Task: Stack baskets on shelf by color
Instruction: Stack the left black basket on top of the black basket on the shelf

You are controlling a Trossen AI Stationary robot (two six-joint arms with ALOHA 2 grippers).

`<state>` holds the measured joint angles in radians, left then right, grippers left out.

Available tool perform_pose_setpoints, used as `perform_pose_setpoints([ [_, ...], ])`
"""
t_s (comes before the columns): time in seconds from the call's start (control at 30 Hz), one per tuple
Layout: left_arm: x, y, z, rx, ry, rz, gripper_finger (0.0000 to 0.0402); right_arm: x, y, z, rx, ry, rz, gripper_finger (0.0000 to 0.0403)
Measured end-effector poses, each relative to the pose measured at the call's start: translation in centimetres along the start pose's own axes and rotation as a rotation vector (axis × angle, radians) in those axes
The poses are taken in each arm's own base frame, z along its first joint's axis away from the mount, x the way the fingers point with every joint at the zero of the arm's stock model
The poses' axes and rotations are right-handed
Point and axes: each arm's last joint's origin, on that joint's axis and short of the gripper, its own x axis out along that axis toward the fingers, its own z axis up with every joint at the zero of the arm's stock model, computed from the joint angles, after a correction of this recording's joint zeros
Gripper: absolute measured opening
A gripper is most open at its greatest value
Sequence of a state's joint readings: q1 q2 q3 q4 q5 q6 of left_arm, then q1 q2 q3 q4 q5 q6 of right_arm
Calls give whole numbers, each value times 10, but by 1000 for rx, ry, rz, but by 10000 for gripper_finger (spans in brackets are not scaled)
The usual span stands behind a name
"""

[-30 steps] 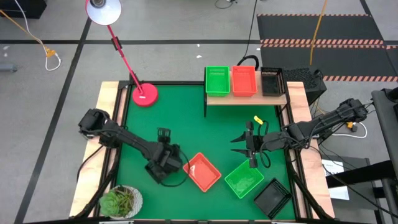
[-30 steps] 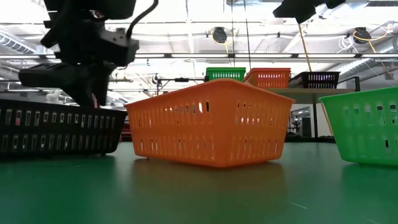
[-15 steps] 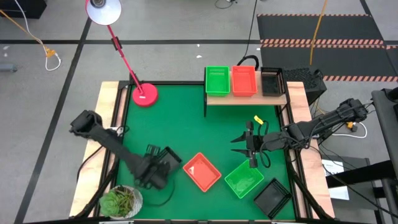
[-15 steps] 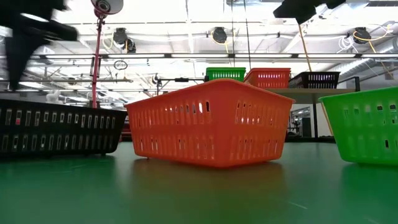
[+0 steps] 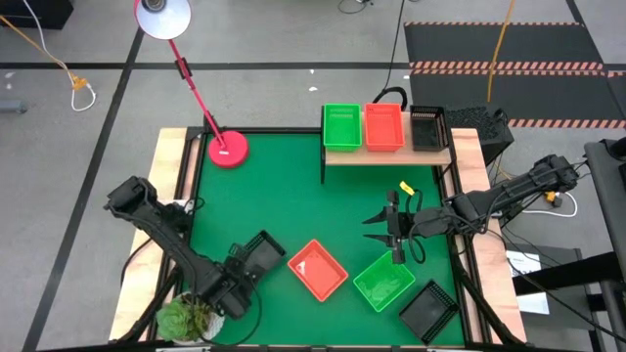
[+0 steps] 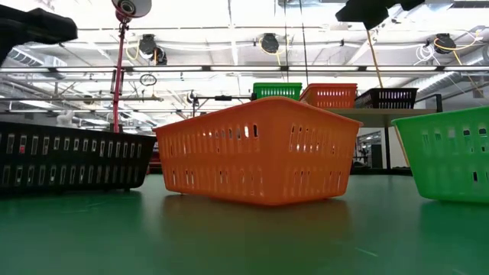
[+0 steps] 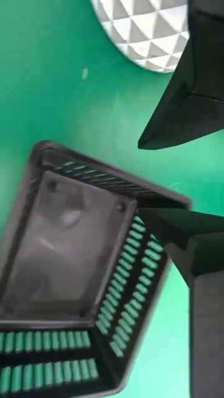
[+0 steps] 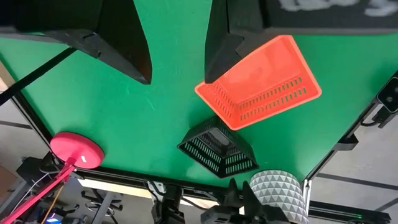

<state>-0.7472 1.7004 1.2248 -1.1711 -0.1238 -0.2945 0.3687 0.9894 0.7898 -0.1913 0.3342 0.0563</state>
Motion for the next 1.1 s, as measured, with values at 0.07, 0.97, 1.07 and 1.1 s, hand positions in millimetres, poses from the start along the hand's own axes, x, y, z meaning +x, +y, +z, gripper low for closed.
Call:
perform_pose_setpoints([
  [0.07, 3, 2, 1, 18, -8, -6, 165, 0, 0, 0, 0, 0, 0, 142],
  [0.97, 26, 40, 4, 13, 31, -14, 77, 0, 2, 7, 0, -72, 54, 142],
  [1.07, 26, 43, 4, 1, 33, -3, 112, 0, 2, 7, 0, -73, 54, 142],
  [1.1, 26, 44, 4, -5, 34, -1, 122, 0, 2, 7, 0, -72, 54, 142],
])
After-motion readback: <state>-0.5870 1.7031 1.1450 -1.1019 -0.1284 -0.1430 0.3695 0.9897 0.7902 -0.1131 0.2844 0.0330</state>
